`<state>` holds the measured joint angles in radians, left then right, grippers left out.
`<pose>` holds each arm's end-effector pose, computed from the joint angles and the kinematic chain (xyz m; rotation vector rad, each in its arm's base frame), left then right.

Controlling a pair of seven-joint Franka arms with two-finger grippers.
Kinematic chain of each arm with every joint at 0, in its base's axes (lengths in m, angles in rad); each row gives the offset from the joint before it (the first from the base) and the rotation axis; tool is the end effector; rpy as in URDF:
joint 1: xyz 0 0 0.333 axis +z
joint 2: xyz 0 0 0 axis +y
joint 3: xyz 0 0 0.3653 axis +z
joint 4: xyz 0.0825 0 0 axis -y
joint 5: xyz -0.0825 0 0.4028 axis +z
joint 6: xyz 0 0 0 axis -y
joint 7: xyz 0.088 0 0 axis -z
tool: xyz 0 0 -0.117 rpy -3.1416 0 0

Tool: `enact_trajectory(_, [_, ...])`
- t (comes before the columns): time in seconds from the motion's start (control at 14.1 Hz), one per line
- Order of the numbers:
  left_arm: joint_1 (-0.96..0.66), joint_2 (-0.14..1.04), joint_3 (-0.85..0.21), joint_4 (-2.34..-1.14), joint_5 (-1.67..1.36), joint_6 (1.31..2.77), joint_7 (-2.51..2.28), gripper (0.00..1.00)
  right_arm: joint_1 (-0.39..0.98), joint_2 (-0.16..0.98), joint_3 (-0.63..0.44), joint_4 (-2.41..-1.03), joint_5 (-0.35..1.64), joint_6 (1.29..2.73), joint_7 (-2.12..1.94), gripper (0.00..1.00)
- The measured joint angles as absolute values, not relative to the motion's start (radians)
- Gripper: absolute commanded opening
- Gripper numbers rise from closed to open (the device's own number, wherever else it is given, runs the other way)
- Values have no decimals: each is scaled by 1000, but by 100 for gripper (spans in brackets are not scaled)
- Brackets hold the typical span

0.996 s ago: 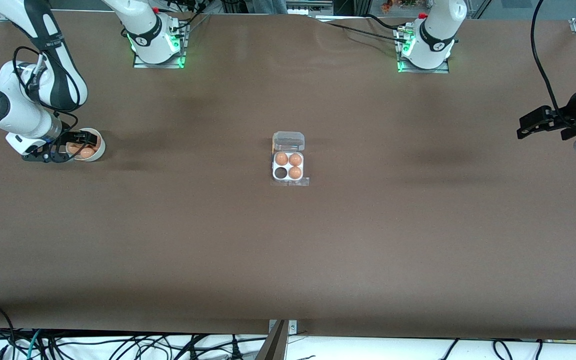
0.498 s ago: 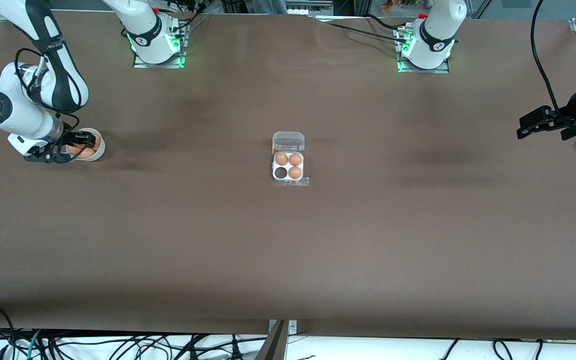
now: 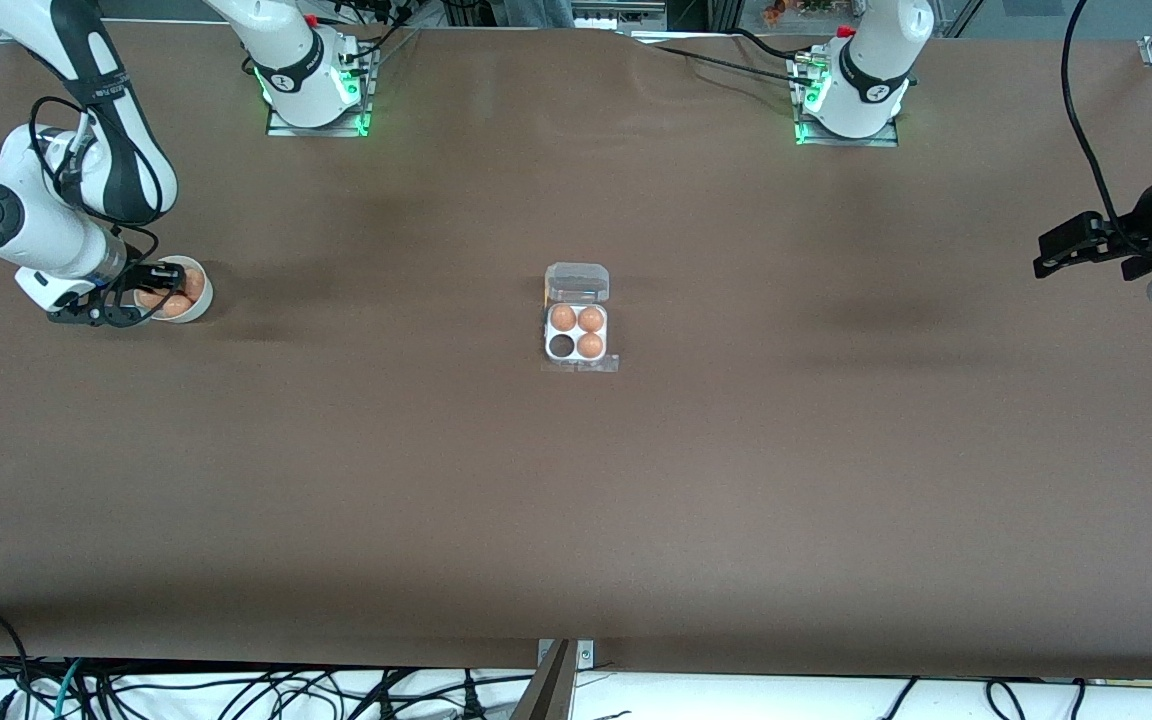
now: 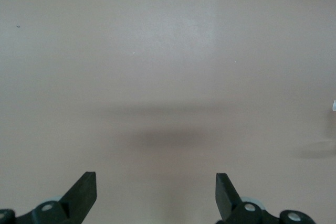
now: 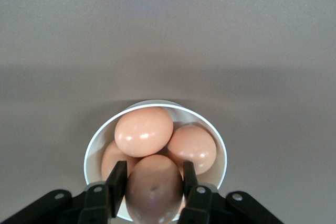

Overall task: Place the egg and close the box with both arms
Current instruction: 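Close the right gripper on one brown egg in the bowl, then lift the egg and carry it to the clear egg carton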

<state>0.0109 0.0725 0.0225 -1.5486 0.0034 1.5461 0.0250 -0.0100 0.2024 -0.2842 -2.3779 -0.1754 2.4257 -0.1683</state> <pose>0.5938 0.0197 0.6303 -3.1365 -0.0131 0.1178 0.4854 -0.1508 0.2524 3.0060 0.0250 -0.2759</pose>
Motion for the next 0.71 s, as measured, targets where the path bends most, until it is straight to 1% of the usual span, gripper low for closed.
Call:
enact_trajectory(0.21, [11,73,23,-1549,3,1546,25,100,-10,202,-284,-2359,-175,2406,-168,42])
enact_trajectory(0.43, [11,73,23,-1549,3,1546,25,100,-9,202,-283,-2325,-175,2356,-168,42])
enact_trajectory(0.57, [11,73,23,-1549,3,1546,25,100,-9,202,-280,-2299,-174,2308,-168,42])
enact_trajectory(0.71, [11,73,23,-1549,3,1546,25,100,-8,201,-259,-2253,-157,2219,-157,42])
